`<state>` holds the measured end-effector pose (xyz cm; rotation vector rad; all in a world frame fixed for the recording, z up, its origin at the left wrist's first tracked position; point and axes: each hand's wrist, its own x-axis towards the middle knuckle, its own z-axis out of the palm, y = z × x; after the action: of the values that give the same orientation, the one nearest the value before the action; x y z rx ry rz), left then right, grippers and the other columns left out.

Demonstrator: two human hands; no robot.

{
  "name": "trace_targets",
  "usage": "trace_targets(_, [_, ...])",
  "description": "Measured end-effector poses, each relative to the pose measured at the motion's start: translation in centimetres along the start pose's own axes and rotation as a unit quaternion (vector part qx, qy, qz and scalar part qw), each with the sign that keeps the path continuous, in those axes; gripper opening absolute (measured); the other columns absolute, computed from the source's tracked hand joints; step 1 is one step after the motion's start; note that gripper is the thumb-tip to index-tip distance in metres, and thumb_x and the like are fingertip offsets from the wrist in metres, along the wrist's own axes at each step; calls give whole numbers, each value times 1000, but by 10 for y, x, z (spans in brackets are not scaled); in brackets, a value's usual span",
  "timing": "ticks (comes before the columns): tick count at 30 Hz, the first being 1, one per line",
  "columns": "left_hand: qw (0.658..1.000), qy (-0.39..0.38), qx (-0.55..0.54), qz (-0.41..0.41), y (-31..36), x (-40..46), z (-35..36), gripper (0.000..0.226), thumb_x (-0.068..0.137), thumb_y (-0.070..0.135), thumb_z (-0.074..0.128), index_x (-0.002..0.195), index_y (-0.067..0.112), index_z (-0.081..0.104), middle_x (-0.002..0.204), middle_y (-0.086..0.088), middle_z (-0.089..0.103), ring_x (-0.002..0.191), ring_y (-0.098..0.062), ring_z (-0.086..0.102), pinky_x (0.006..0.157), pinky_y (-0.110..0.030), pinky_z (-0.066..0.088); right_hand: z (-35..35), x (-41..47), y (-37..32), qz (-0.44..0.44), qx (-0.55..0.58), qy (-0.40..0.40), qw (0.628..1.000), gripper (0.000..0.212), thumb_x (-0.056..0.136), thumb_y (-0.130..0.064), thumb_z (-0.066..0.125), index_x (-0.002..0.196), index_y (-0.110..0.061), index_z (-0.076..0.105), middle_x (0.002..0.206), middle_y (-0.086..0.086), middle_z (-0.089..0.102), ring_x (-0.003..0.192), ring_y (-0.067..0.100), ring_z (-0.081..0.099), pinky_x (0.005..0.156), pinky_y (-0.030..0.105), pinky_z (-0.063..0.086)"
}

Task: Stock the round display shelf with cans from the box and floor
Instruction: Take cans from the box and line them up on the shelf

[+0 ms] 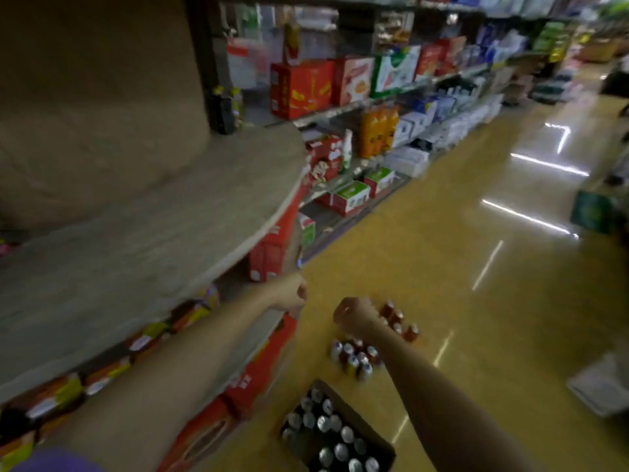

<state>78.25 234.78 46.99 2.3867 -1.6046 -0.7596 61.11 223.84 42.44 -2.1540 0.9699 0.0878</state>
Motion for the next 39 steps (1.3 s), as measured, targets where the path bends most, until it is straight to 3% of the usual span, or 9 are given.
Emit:
trace_targets(4, [998, -50, -20, -32, 19, 26, 90, 8, 86, 10, 60, 88, 8, 68, 92, -12, 71, 81, -20, 62, 68, -31, 47, 22, -9, 83, 61, -6, -10, 998, 19, 96, -24, 49, 87, -17, 64, 90, 10, 66, 89, 27, 63, 79, 34, 49])
trace_targets(8, [993, -103, -23, -60, 25, 40, 168, 11, 88, 15, 60, 93, 10, 70, 96, -9, 70, 91, -24, 64, 80, -38, 54, 58, -13, 153, 134, 87, -5, 987, 21, 91, -11, 46, 78, -20, 61, 82, 13, 61, 78, 30, 62, 79, 49, 55])
trace_targets(12, [984, -154, -40, -80, 13, 69, 239, 14, 86, 14, 57, 75, 21, 54, 79, 0, 59, 86, -28, 63, 68, -31, 44, 93, -18, 205, 217, 147, -4, 965, 20, 96, -16, 48, 101, -2, 61, 99, 18, 66, 92, 33, 62, 66, 29, 39])
trace_targets(14, [982, -156, -34, -99, 17, 60, 245, 20, 87, 14, 56, 69, 23, 51, 75, -1, 55, 84, -29, 62, 67, -33, 44, 99, -26, 212, 230, 157, 10, 960, 20, 96, -20, 47, 102, -7, 62, 96, 13, 66, 88, 31, 61, 67, 28, 39])
trace_targets(16, [966, -232, -60, -94, -14, 103, 340, 15, 88, 15, 54, 74, 19, 52, 79, -6, 54, 81, -33, 59, 65, -34, 41, 175, -5, 276, 293, 174, -13, 940, 23, 99, -25, 44, 102, -11, 62, 89, 8, 63, 85, 29, 59, 67, 30, 40])
trace_targets(20, [963, -241, -63, -97, -19, 96, 384, 20, 96, 15, 48, 78, 15, 39, 77, -9, 38, 68, -23, 37, 65, -34, 26, 219, 3, 296, 338, 199, -10, 920, 20, 99, -22, 44, 99, -11, 62, 93, 10, 64, 77, 25, 55, 61, 31, 41])
trace_targets(22, [959, -259, -68, -97, -41, 101, 424, 21, 96, 12, 47, 77, 14, 39, 73, -5, 37, 67, -24, 35, 65, -33, 25, 265, 15, 319, 373, 209, -13, 904, 14, 95, -17, 49, 97, -10, 62, 95, 10, 63, 86, 28, 58, 67, 33, 46])
trace_targets(27, [954, -274, -76, -91, -102, 117, 508, 14, 96, 13, 50, 105, 9, 60, 106, -8, 58, 93, -27, 55, 78, -39, 48, 366, 40, 360, 419, 227, -15, 879, 14, 90, -16, 56, 102, -9, 62, 98, 12, 66, 96, 32, 60, 72, 29, 39])
trace_targets(39, [950, -284, -63, -114, -224, 191, 625, 30, 94, 12, 55, 123, 6, 57, 125, -11, 59, 114, -27, 56, 97, -42, 47, 509, 141, 423, 485, 243, 5, 840, 22, 87, -16, 58, 106, -6, 65, 106, 11, 69, 105, 29, 61, 89, 35, 48])
